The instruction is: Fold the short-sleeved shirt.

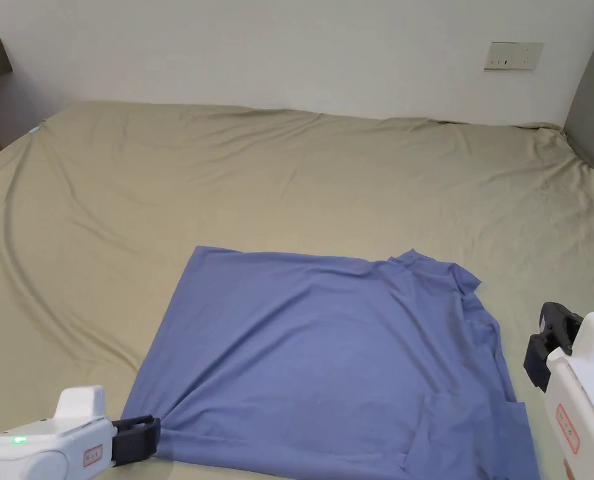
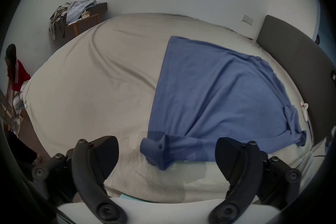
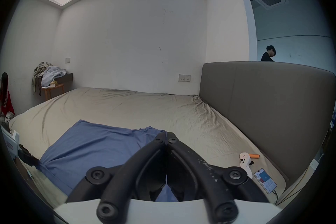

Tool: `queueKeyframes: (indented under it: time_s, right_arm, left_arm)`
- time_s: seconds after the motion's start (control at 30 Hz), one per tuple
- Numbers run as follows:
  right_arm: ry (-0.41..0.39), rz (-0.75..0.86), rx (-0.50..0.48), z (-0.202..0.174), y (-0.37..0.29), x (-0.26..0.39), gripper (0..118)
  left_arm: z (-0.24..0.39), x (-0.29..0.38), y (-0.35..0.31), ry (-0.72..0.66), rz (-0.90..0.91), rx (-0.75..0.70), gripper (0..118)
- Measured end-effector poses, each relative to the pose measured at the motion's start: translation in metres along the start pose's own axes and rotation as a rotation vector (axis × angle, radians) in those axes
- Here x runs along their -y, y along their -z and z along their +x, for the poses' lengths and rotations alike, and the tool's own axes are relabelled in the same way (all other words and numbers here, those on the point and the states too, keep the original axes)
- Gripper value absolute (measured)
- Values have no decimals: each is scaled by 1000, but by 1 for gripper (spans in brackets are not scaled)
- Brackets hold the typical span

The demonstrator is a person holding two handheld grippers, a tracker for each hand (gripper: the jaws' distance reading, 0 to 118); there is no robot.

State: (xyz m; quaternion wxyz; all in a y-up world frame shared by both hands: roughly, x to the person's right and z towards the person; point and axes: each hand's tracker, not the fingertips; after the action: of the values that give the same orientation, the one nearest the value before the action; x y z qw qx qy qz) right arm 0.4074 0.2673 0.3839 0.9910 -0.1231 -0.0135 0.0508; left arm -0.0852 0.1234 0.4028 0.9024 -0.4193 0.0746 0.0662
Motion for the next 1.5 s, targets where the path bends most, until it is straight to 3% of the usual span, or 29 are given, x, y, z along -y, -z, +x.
queueKeyframes:
  time_s: [0.07,0.1,0.13,0.17,0.27,0.33,0.4,0.43,0.47,0.5,0.53,0.6,0.67,0.77,0.83,1.0,1.2,1.5]
  right_arm:
    - [2,-13,5,1,-1,5,2]
    - [4,-24,6,3,-1,8,2]
    - [6,-38,13,4,-1,12,2]
    - [6,-54,20,6,-1,16,2]
    - [30,-143,39,14,1,33,15]
    - [51,-237,29,23,5,55,47]
    - [59,-356,37,27,12,81,89]
    - [57,-431,28,29,17,94,97]
    - [62,-494,27,29,22,111,97]
    - [66,-553,18,29,27,126,113]
    - [65,-589,3,28,29,139,118]
    - [48,-653,-23,24,38,163,117]
    - [34,-700,-45,20,42,177,105]
    - [95,-704,-100,20,42,186,46]
    - [125,-663,-107,21,36,178,18]
    - [102,-545,-106,25,33,133,14]
    - [95,-434,-102,26,78,78,14]
    - [38,-500,-74,2,205,63,14]
  left_arm:
    - [2,4,12,16,-28,-7,81]
    - [4,8,14,17,-32,4,46]
    - [6,12,19,26,-30,12,18]
    - [7,14,22,31,-24,8,6]
    - [11,21,21,22,12,-2,4]
    - [11,21,16,5,23,-10,3]
    - [11,20,9,-5,38,0,3]
    - [12,19,6,-3,42,-1,3]
    - [12,17,4,-3,47,1,3]
    - [6,16,5,-5,53,5,3]
    - [6,15,3,-8,58,7,3]
    - [6,12,0,-18,70,13,3]
    - [6,10,-1,-19,75,11,3]
    - [7,9,-2,-13,79,8,3]
    - [7,8,-4,-18,81,9,3]
    - [4,-12,-10,-63,141,23,3]
    - [13,-70,2,-57,224,26,3]
    - [34,-144,89,-18,157,-32,3]
